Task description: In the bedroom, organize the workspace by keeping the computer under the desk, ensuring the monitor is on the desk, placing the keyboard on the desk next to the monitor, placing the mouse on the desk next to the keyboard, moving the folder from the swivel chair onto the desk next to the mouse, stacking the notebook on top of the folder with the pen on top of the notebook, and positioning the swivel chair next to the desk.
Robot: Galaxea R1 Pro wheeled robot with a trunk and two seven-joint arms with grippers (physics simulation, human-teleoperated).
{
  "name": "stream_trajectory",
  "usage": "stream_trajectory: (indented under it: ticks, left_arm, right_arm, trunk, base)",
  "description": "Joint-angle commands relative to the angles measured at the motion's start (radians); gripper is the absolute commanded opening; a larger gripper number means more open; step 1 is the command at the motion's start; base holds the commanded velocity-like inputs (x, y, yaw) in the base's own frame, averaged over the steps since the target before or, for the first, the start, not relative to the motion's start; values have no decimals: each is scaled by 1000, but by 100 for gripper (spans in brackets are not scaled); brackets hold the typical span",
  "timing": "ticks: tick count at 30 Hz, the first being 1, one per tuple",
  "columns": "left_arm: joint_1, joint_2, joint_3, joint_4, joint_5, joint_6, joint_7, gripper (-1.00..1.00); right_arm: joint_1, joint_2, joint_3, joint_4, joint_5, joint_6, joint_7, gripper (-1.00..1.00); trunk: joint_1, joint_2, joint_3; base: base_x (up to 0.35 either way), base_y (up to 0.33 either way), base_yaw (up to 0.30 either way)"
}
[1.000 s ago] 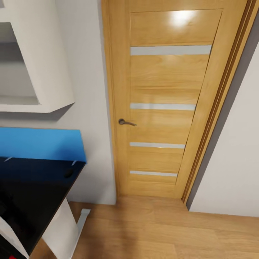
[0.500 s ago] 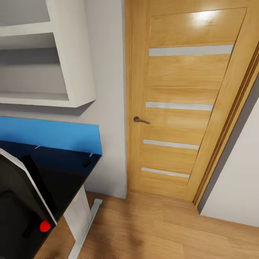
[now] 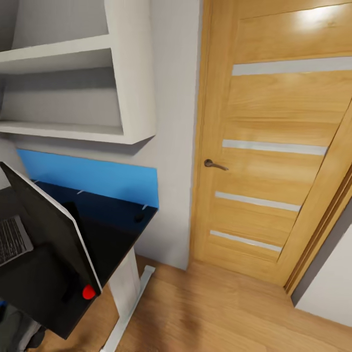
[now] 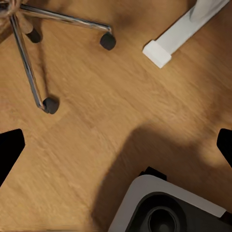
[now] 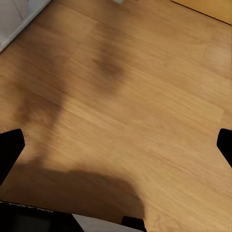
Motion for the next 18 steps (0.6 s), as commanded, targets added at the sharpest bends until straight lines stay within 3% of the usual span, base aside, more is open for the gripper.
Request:
stream_trajectory:
  ticks: [1, 10, 18]
  left_arm:
    - [0, 0, -2, -1, 6, -1, -1, 100]
    - [0, -1, -2, -1, 6, 0, -1, 100]
    - [0, -1, -2, -1, 6, 1, -1, 100]
  right_arm:
    - [-1, 0, 2, 1, 10, -1, -11, 100]
    - [-1, -1, 2, 1, 10, 0, -11, 100]
    - [-1, -1, 2, 1, 10, 2, -11, 100]
  trunk:
    - [0, -1, -1]
    - [0, -1, -1]
    - [0, -1, -1]
  base:
    - [-30, 16, 280]
    - [-200, 100, 280]
    - [-40, 13, 280]
